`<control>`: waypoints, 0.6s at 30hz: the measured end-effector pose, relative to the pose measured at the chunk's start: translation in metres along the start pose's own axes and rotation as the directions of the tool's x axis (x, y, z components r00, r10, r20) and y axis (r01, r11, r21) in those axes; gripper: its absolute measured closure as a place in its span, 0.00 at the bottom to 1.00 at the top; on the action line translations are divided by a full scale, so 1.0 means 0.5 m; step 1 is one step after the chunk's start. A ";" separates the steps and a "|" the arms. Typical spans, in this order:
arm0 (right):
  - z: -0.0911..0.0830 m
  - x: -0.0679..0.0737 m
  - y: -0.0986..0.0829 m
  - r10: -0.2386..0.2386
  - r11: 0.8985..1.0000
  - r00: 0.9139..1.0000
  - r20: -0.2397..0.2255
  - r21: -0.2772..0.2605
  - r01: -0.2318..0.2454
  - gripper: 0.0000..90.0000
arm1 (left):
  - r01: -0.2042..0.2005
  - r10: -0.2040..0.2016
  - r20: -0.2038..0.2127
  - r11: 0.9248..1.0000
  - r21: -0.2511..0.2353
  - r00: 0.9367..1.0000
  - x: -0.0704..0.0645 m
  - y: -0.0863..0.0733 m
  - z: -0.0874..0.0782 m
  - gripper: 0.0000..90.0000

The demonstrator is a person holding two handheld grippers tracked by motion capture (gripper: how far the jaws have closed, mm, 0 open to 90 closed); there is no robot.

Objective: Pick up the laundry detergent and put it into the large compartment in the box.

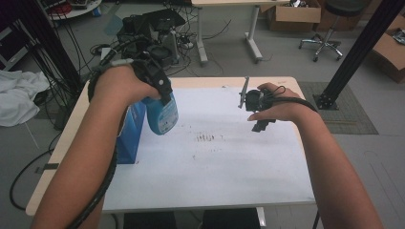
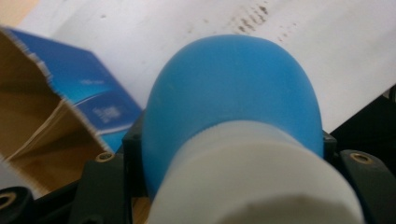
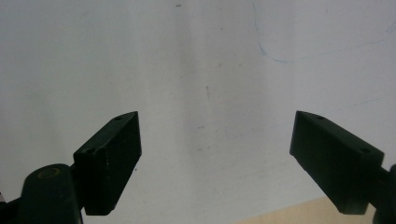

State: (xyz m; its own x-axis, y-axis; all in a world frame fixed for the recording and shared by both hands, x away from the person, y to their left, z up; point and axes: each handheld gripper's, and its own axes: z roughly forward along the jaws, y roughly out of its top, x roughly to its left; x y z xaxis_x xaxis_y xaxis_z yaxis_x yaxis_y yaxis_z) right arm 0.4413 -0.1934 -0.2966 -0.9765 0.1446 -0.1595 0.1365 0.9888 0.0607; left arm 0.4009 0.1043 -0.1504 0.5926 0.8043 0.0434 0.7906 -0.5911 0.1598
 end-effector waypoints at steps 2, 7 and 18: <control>-0.001 0.001 0.000 0.002 1.000 1.000 0.000 -0.003 -0.002 0.18 | 0.032 -0.032 -0.013 0.999 0.007 0.999 0.017 -0.004 -0.012 0.44; -0.004 0.002 -0.003 0.000 1.000 1.000 0.002 -0.002 0.000 0.18 | 0.102 -0.102 -0.039 0.995 0.007 0.994 0.051 -0.017 -0.032 0.44; -0.007 0.002 0.001 -0.002 1.000 1.000 0.004 -0.001 0.002 0.18 | 0.253 -0.253 -0.021 0.967 -0.009 0.967 0.103 -0.045 -0.083 0.44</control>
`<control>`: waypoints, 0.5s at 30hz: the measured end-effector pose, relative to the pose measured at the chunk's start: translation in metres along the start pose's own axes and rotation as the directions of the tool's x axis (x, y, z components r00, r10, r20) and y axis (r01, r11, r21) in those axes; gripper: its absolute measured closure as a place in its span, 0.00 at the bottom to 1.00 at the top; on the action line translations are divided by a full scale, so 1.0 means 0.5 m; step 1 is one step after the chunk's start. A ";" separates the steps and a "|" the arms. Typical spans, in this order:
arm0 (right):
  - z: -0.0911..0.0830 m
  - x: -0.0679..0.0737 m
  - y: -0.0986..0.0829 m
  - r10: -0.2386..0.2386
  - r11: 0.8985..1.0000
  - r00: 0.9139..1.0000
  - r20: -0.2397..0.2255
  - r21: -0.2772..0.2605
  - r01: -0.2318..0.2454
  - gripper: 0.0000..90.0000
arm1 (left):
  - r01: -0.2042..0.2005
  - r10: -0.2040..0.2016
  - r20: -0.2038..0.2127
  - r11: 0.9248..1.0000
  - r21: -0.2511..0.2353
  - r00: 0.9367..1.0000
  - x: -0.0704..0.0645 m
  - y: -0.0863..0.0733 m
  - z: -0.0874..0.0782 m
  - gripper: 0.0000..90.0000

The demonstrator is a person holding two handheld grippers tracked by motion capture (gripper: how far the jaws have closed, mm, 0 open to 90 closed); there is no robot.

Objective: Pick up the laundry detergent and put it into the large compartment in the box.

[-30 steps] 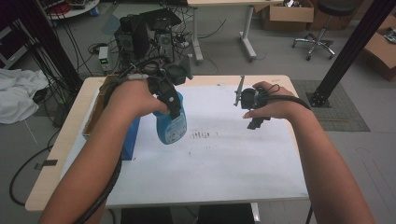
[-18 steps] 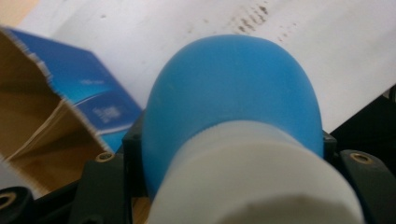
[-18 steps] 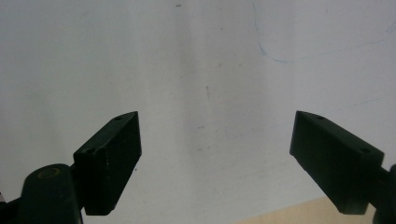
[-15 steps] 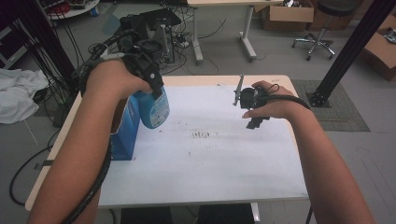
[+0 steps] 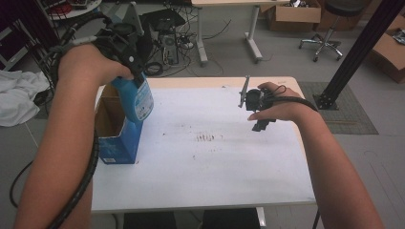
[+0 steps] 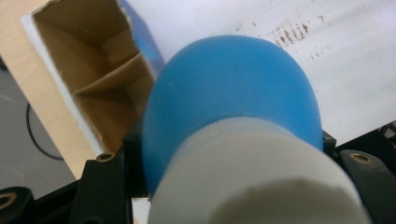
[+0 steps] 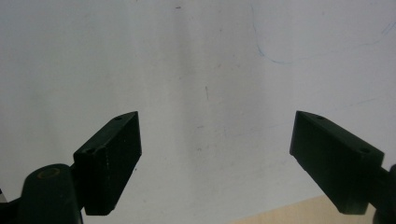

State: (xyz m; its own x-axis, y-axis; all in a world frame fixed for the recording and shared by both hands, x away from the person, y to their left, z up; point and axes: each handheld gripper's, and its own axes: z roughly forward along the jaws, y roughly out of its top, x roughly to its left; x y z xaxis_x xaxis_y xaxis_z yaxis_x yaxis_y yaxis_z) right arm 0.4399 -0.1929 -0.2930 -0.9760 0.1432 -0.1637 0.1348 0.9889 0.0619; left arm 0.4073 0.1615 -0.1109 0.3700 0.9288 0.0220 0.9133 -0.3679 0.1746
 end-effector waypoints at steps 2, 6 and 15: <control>0.000 0.000 0.001 0.001 1.000 1.000 0.001 -0.001 -0.001 0.18 | 0.022 -0.022 -0.007 1.000 0.011 1.000 0.009 -0.002 -0.005 0.44; 0.002 0.001 0.003 -0.002 1.000 1.000 0.000 0.003 0.002 0.18 | 0.085 -0.084 -0.024 0.996 0.030 0.996 0.028 -0.006 -0.015 0.44; 0.002 0.001 0.006 -0.005 1.000 1.000 -0.001 0.001 0.005 0.19 | 0.214 -0.212 -0.047 0.976 0.034 0.976 0.065 -0.018 -0.045 0.44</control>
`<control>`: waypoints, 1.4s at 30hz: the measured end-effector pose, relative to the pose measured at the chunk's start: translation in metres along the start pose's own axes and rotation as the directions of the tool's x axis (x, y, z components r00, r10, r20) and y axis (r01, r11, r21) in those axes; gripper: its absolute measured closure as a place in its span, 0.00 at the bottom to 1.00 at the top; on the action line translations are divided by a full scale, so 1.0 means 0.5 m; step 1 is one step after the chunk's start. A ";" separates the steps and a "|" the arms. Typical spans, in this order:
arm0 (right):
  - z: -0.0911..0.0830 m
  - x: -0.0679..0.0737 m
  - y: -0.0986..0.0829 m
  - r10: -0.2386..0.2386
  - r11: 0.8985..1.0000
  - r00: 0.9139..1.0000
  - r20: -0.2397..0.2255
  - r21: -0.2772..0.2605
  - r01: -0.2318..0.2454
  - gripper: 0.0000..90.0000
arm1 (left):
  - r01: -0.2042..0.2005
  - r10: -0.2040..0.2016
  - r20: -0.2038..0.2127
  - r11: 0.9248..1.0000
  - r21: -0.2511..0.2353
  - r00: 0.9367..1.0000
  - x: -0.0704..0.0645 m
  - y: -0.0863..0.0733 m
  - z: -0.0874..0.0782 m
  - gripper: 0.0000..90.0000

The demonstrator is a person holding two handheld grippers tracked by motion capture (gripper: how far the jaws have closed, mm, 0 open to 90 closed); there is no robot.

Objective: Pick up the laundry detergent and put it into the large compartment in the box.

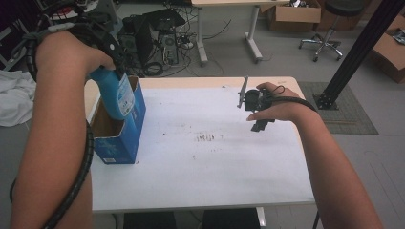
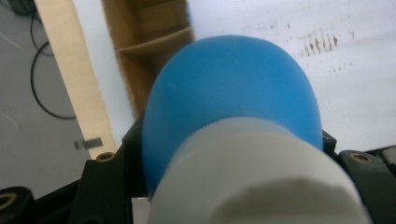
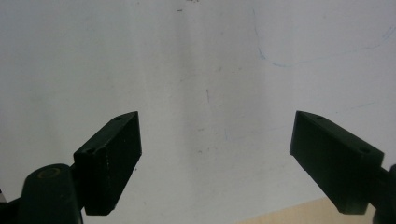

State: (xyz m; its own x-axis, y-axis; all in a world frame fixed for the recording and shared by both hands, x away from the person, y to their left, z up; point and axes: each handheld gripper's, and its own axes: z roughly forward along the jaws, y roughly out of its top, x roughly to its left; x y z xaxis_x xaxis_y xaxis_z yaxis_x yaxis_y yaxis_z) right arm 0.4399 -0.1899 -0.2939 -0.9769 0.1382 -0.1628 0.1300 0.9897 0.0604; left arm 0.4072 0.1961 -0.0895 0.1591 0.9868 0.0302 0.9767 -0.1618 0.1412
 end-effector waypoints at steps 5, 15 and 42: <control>-0.001 0.001 0.001 -0.004 1.000 1.000 0.003 -0.004 0.004 0.19 | 0.030 -0.030 -0.011 1.000 0.005 0.999 0.018 -0.002 -0.006 0.44; -0.002 0.000 -0.001 0.000 1.000 1.000 0.000 -0.009 0.000 0.19 | 0.088 -0.088 0.005 0.996 0.017 0.996 0.063 -0.011 0.011 0.44; -0.007 0.004 0.005 -0.010 1.000 1.000 0.009 0.006 0.010 0.19 | 0.108 -0.109 0.004 0.993 0.047 0.994 0.109 -0.010 0.146 0.44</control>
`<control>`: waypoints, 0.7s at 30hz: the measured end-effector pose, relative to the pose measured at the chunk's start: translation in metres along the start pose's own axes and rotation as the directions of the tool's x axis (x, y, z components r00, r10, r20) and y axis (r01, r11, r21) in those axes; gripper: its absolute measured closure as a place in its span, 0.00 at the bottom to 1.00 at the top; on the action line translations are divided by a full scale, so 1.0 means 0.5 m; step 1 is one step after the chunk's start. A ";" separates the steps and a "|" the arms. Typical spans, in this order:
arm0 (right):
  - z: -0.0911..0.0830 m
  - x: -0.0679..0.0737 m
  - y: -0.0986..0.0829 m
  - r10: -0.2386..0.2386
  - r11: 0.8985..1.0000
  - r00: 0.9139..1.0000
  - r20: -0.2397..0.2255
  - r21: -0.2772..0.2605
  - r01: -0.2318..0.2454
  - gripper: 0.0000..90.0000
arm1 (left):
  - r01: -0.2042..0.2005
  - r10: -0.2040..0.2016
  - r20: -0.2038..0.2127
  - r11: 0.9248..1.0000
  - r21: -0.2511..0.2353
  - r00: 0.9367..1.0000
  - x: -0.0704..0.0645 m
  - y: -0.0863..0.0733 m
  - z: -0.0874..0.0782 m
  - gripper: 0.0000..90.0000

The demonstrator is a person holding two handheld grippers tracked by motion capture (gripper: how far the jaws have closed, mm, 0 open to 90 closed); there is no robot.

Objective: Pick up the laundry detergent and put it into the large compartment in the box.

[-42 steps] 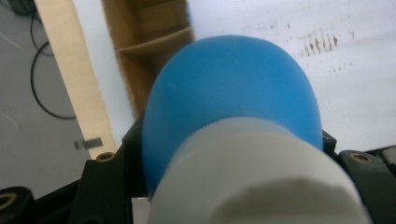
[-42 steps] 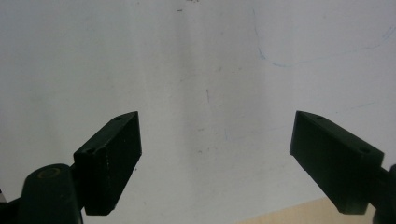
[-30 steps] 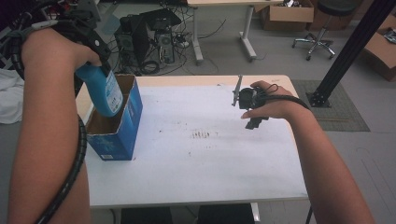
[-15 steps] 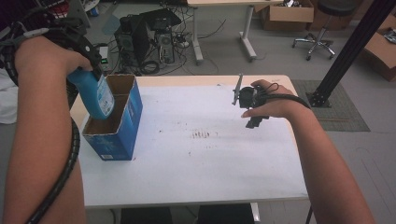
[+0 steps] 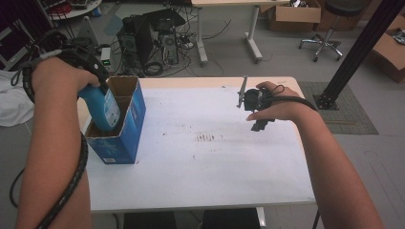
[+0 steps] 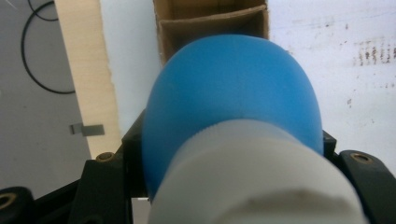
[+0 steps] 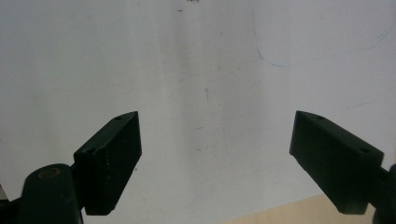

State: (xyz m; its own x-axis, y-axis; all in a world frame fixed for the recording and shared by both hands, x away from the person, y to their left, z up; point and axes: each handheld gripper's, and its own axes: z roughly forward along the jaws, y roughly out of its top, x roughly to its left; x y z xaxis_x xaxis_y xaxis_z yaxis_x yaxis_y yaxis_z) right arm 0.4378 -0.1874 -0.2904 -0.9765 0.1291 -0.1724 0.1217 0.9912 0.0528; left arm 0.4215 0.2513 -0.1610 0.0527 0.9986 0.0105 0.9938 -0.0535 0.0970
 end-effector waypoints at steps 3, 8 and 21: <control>0.001 -0.001 0.002 -0.003 1.000 1.000 0.000 -0.002 0.003 0.19 | -0.010 0.010 0.001 1.000 0.010 1.000 0.000 0.001 0.030 0.44; 0.002 0.000 0.007 -0.007 1.000 1.000 0.000 -0.006 0.007 0.19 | -0.010 0.010 0.011 1.000 0.022 1.000 0.001 0.000 0.074 0.44; -0.004 0.001 0.000 0.001 1.000 1.000 0.006 -0.013 0.000 0.19 | -0.019 0.017 0.022 0.998 0.061 1.000 0.004 -0.002 0.168 0.44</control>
State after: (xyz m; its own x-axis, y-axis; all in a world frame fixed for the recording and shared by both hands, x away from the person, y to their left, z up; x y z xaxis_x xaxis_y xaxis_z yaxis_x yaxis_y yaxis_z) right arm 0.4371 -0.1875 -0.2885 -0.9755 0.1298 -0.1778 0.1199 0.9906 0.0652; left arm 0.4289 0.2539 -0.2444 0.0719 0.9974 -0.0095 0.9968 -0.0715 0.0358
